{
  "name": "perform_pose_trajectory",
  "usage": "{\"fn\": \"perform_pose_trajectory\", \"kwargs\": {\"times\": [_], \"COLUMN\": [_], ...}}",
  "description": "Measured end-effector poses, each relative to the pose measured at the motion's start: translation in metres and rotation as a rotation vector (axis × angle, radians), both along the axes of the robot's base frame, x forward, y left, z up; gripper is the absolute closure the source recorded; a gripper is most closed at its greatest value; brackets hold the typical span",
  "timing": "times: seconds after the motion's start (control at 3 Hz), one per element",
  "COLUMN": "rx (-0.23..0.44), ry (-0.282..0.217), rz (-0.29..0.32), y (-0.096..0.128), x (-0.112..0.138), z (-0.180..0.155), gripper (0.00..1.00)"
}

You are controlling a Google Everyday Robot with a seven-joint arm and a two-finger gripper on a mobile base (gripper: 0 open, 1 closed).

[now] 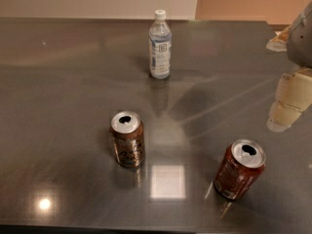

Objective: Move coke can near blue plastic bottle

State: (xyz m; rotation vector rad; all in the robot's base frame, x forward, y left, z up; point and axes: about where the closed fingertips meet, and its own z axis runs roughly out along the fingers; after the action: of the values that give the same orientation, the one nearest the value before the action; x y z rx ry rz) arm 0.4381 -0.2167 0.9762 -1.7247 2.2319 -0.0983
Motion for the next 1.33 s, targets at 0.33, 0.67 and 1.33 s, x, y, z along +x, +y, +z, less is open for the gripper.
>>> {"fn": "perform_pose_trajectory", "kwargs": {"times": [0.33,0.67,1.33], "rx": [0.007,0.007,0.06], "ry": [-0.002,-0.002,0.033], "rz": [0.01,0.01,0.171], "y": [0.0,0.0,0.008], "x": [0.0,0.0,-0.039], "z": [0.001,0.001,-0.012], "gripper": [0.0,0.0,0.0]}}
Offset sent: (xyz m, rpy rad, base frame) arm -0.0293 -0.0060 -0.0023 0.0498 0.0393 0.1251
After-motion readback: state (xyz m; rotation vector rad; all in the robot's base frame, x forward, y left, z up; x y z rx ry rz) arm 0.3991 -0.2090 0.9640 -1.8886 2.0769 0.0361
